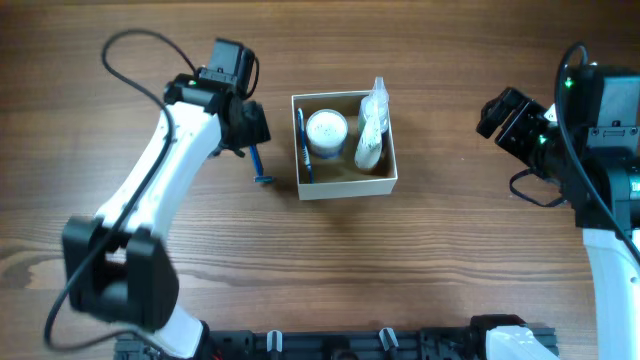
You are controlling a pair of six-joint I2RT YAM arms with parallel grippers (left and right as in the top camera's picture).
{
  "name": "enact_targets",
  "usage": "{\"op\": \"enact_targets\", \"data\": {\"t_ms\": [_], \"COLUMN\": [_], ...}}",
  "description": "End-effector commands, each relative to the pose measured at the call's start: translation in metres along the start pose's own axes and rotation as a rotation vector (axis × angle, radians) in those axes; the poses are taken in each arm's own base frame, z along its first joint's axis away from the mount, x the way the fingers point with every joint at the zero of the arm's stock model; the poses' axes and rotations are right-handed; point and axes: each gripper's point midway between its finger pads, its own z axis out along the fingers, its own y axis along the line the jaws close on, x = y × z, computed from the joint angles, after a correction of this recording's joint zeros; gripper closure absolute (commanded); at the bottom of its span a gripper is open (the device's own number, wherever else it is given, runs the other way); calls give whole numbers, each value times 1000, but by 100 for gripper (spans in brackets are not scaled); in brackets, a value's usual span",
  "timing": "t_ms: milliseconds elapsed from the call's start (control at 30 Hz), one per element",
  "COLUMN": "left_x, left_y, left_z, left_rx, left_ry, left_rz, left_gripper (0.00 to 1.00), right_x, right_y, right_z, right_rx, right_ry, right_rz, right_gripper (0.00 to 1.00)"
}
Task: Pack container
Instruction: 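Grasp the blue razor with the left gripper, then lower the razor into the box and open the left gripper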
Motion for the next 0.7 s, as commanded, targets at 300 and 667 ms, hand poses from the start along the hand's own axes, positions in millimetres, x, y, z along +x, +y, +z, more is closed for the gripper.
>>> {"op": "enact_targets", "data": {"t_ms": [300,667], "left_x": [31,5], "left_y": [-5,-40], "left_z": [115,-75], "left_rx": [7,188], "left_ry": [235,-66], "left_rz": [-20,87], "left_gripper": [80,96], "right_x": [0,0], "right_y": [1,1], "right_z": [1,1], "right_rx": [-8,-8], "right_ry": [6,6], "right_rz": [15,15], "right_gripper": [0,0]}}
